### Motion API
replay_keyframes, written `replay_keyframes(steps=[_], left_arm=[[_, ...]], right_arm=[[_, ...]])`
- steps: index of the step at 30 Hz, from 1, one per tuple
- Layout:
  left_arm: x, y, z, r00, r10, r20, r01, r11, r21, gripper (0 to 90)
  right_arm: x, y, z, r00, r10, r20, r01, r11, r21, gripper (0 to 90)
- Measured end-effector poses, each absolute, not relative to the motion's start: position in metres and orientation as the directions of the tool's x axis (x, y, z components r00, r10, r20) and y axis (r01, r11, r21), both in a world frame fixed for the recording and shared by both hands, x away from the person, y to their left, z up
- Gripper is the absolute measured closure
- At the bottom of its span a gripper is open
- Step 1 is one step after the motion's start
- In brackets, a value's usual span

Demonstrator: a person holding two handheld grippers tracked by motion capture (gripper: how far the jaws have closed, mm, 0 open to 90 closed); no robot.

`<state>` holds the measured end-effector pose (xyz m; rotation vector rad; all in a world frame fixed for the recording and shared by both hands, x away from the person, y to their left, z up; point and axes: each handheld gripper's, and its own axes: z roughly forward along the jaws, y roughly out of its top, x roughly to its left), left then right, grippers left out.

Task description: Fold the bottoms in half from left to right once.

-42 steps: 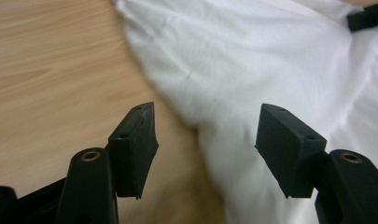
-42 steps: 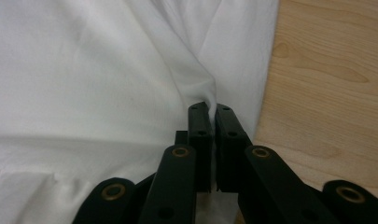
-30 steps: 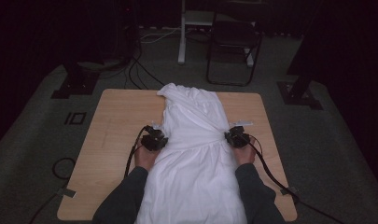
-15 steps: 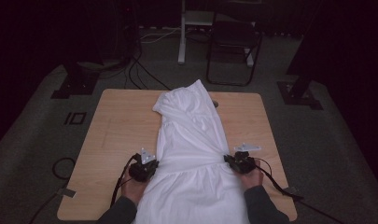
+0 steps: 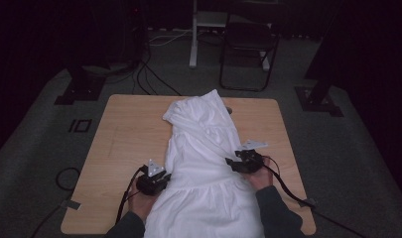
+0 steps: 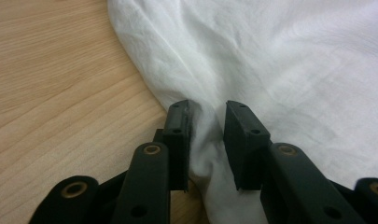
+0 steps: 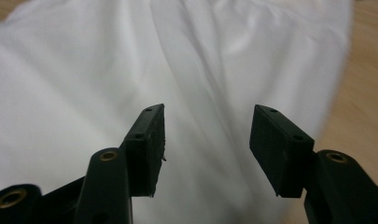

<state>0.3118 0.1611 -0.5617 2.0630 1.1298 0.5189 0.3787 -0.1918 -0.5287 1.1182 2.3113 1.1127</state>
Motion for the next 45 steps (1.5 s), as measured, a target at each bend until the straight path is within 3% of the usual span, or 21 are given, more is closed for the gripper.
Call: replay_keyframes(steps=[4,5,6,7,8,9,10,11,12,13,16,21,23,28,31,36,37,38,39,41,45], left_arm=[[0.311,0.163,-0.563,0.528,0.849,-0.007,0.558,-0.341,0.756,63.6],[0.311,0.163,-0.564,0.527,0.85,-0.011,0.558,-0.336,0.759,61.8],[0.311,0.163,-0.564,0.527,0.85,-0.011,0.558,-0.336,0.759,60.5],[0.31,0.164,-0.564,0.525,0.851,-0.011,0.559,-0.335,0.759,58.8],[0.31,0.164,-0.564,0.525,0.851,-0.011,0.559,-0.335,0.759,58.2],[0.31,0.165,-0.564,0.525,0.851,-0.012,0.562,-0.336,0.755,57.3],[0.31,0.165,-0.564,0.525,0.851,-0.012,0.562,-0.336,0.755,57.0],[0.309,0.165,-0.563,0.528,0.849,-0.012,0.563,-0.34,0.753,56.9],[0.309,0.165,-0.563,0.528,0.849,-0.012,0.563,-0.34,0.753,56.6],[0.309,0.164,-0.563,0.537,0.843,-0.016,0.562,-0.343,0.753,55.9],[0.308,0.16,-0.564,0.556,0.831,-0.019,0.555,-0.354,0.753,55.8],[0.313,0.16,-0.547,0.559,0.827,0.049,0.523,-0.398,0.754,50.0],[0.322,0.162,-0.532,0.551,0.832,0.055,0.505,-0.386,0.772,48.7],[0.355,0.151,-0.51,0.558,0.827,0.06,0.477,-0.379,0.793,44.2],[0.404,0.13,-0.523,0.521,0.853,0.007,0.56,-0.348,0.752,42.7],[0.431,0.115,-0.548,0.491,0.871,-0.001,0.623,-0.35,0.7,42.2],[0.432,0.114,-0.554,0.493,0.87,0.002,0.608,-0.346,0.715,44.4],[0.432,0.114,-0.554,0.493,0.87,0.002,0.608,-0.346,0.715,53.5],[0.43,0.117,-0.553,0.514,0.857,-0.038,0.613,-0.335,0.715,73.0],[0.423,0.119,-0.552,0.525,0.851,0.0,0.596,-0.368,0.713,86.3],[0.402,0.133,-0.554,0.53,0.848,0.006,0.584,-0.371,0.722,87.4]], right_arm=[[0.404,-0.166,-0.532,-0.66,0.751,0.011,0.49,0.42,0.764,42.8],[0.416,-0.157,-0.535,-0.67,0.742,0.01,0.494,0.436,0.753,55.1],[0.416,-0.157,-0.535,-0.67,0.742,0.01,0.494,0.436,0.753,55.1],[0.424,-0.156,-0.535,-0.658,0.752,-0.024,0.502,0.463,0.73,83.5],[0.424,-0.156,-0.535,-0.658,0.752,-0.024,0.502,0.463,0.73,83.5],[0.428,-0.167,-0.527,-0.585,0.81,-0.034,0.516,0.405,0.755,89.0],[0.428,-0.167,-0.527,-0.585,0.81,-0.034,0.516,0.405,0.755,89.0],[0.428,-0.188,-0.515,-0.476,0.873,-0.104,0.492,0.362,0.792,89.3],[0.428,-0.188,-0.515,-0.476,0.873,-0.104,0.492,0.362,0.792,89.3],[0.432,-0.208,-0.515,-0.423,0.903,-0.077,0.512,0.308,0.802,89.2],[0.439,-0.222,-0.527,-0.388,0.921,-0.008,0.562,0.244,0.79,88.9],[0.446,-0.218,-0.56,-0.416,0.909,0.026,0.61,0.258,0.749,87.4],[0.447,-0.22,-0.561,-0.407,0.912,0.06,0.619,0.227,0.752,87.2],[0.447,-0.217,-0.56,-0.415,0.91,0.024,0.611,0.259,0.748,86.5],[0.447,-0.219,-0.561,-0.408,0.912,0.047,0.618,0.238,0.749,86.6],[0.447,-0.221,-0.561,-0.416,0.908,0.054,0.614,0.236,0.753,86.6],[0.447,-0.222,-0.562,-0.418,0.906,0.06,0.611,0.232,0.756,86.6],[0.447,-0.222,-0.562,-0.418,0.906,0.06,0.611,0.232,0.756,86.6],[0.446,-0.222,-0.563,-0.416,0.907,0.064,0.607,0.225,0.762,86.7],[0.445,-0.222,-0.564,-0.406,0.911,0.076,0.608,0.207,0.767,87.2],[0.433,-0.219,-0.564,-0.421,0.903,0.09,0.614,0.21,0.761,87.5]])
